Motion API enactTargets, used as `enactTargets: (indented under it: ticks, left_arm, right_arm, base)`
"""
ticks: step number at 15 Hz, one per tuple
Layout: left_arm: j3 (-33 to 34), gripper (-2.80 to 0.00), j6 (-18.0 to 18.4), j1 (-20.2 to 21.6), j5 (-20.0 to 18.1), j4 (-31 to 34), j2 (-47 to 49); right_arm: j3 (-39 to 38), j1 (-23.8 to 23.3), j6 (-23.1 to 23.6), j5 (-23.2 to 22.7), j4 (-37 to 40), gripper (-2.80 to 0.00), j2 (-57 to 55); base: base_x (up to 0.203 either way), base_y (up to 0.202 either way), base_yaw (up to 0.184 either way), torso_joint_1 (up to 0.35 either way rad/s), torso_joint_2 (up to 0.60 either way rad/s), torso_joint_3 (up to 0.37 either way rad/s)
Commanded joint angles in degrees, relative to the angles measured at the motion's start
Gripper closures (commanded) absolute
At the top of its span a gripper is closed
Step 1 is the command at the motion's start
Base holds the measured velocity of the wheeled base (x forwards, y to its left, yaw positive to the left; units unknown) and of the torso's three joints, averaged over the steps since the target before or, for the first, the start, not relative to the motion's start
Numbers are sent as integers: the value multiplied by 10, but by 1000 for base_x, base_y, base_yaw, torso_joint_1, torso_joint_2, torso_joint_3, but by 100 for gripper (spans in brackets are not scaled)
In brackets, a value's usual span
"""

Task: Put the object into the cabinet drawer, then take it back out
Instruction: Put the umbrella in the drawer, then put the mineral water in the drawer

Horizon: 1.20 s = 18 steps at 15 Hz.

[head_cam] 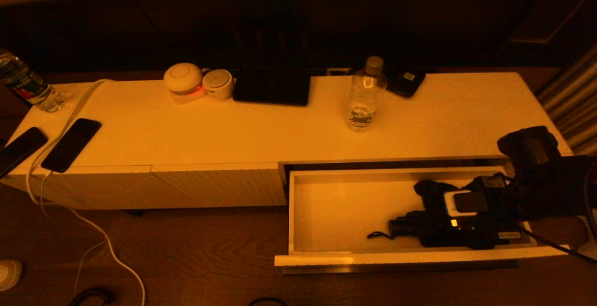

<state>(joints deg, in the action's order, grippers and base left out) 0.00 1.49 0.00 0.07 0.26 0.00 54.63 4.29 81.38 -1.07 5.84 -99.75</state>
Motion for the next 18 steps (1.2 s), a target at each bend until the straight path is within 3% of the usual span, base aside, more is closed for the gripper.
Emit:
enactTargets:
  ticks: [1,4,8,11,13,18]
  left_arm:
    - [0,0,0,0,0,0,0]
    - [0,0,0,0,0,0,0]
    - [0,0,0,0,0,0,0]
    - [0,0,0,0,0,0,0]
    - [0,0,0,0,0,0,0]
    - [0,0,0,0,0,0,0]
  right_arm:
    - [6,11,-7,-4,0,-280,5]
    - [24,14,-54,-26,6,-280,42]
    - [27,26,-160,-33,26,-280,103]
    - [28,36,-299,-38,28,-280,167]
    - [32,41,-368,-40,28,-280,190]
    - [85,60,-571,-39,26,-280,183]
  base:
    - [0,0,0,0,0,0]
    - [0,0,0,0,0,0]
    - [0,0,0,0,0,0]
    - [0,0,0,0,0,0]
    - [0,0,0,0,0,0]
    - [0,0,0,0,0,0]
